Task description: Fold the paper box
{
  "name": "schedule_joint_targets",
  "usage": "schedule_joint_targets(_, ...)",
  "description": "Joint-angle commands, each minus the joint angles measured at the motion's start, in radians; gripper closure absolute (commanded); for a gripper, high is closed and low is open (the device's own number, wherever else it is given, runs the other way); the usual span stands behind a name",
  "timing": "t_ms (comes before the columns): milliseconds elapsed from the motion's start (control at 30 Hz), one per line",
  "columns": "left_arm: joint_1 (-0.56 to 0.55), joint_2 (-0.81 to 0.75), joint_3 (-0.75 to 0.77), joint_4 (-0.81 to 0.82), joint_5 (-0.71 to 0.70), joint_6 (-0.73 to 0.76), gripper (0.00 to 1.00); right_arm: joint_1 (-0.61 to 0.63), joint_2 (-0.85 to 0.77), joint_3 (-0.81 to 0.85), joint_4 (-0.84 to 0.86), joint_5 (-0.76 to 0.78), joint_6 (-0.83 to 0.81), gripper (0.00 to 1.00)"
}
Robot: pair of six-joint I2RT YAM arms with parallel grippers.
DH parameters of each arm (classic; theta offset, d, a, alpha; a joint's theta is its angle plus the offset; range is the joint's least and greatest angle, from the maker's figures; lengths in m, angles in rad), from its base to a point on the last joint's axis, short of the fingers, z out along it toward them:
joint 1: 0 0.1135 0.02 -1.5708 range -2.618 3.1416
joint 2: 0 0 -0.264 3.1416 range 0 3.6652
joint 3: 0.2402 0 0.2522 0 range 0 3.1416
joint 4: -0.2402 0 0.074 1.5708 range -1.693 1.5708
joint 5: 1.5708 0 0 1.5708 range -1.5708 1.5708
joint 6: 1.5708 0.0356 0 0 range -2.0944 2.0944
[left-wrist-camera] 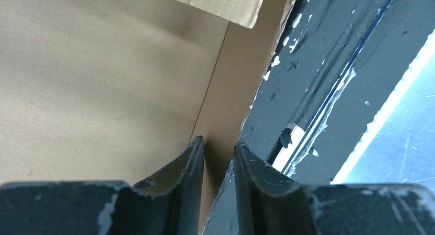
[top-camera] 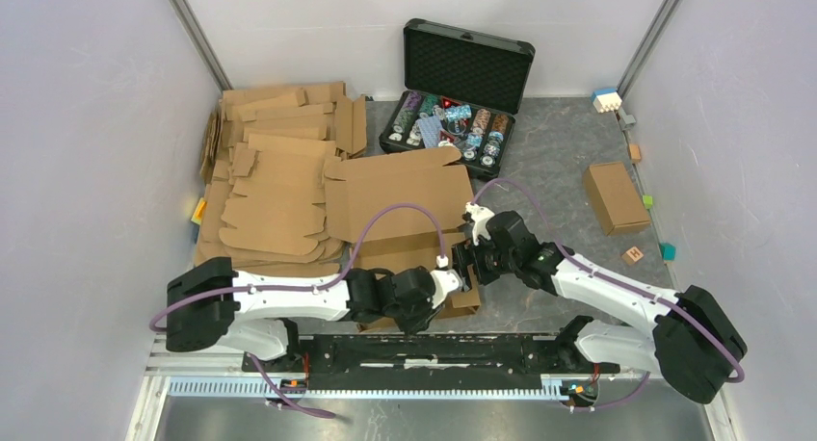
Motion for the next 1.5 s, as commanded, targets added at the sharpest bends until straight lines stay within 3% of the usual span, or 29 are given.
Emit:
schedule_joint_targets(0,0.074,0.007,0.004,0.078,0.154,0.033,0.66,-0.001,-0.003,0.050,-0.042,0.068,-0.038,0.16)
schedule_joint_targets(400,0.155,0.063,0.007,0.110,0.230,0.018,0.67,0.022,0.039,0.084,-0.064,0.119,-0.054,0.18)
schedule_joint_targets(800,0.157,0.049,0.012,0.136,0.206,0.000,0.66,0.055,0.082,0.141,-0.166,0.356,-0.070,0.26)
schedule_joint_targets(1100,0.156,0.050,0.019,0.150,0.160,-0.025,0.65,0.064,0.132,0.123,-0.147,0.398,-0.071,0.37)
schedule_joint_targets(1467,0.157,-0.008,0.016,0.167,0.133,-0.071,0.57,0.066,0.154,0.076,-0.080,0.469,-0.090,0.58)
